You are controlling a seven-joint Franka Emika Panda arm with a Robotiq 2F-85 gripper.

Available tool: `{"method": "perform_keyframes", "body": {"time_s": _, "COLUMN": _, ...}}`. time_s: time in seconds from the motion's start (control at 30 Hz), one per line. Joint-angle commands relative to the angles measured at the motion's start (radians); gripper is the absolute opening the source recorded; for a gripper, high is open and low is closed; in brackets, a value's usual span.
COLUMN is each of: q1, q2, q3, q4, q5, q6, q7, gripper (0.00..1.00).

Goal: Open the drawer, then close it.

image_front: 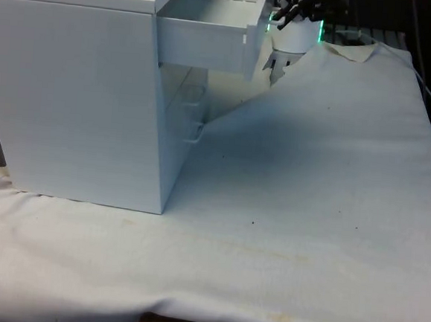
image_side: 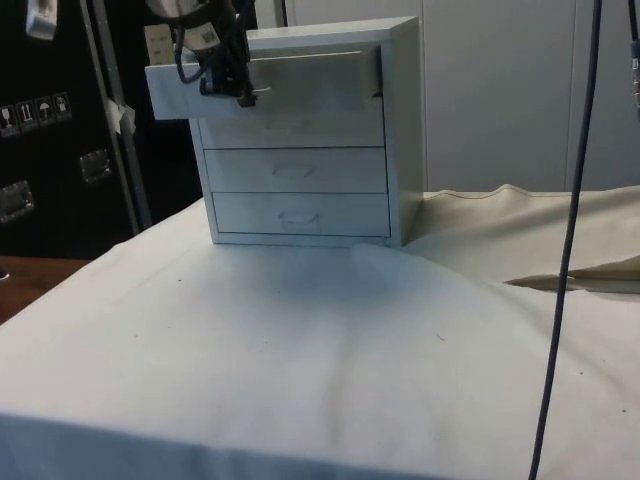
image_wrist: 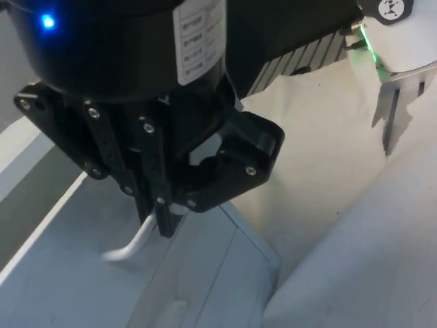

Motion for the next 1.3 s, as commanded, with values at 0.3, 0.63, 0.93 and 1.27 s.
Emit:
{"method": "perform_keyframes", "body": {"time_s": 0.3, "q1": 0.006, "q2": 0.023, "q3": 0.038, "q4": 0.03, "q5": -0.002, "q6": -0.041, "q7": 0.044, "gripper": 0.0}}
{"method": "perform_keyframes", "body": {"time_s": 0.63, "q1": 0.007, "q2": 0.045, "q3": 0.074, "q4": 0.059, "q5": -0.004, "q6": -0.073, "q7": 0.081, "gripper": 0.0}}
{"method": "perform_keyframes", "body": {"time_s": 0.93, "q1": 0.01, "q2": 0.064, "q3": 0.1, "q4": 0.084, "q5": -0.009, "q6": -0.102, "q7": 0.111, "gripper": 0.0}}
{"method": "perform_keyframes", "body": {"time_s": 1.27, "q1": 0.006, "q2": 0.068, "q3": 0.104, "q4": 0.089, "q5": -0.026, "q6": -0.109, "q7": 0.114, "gripper": 0.01}}
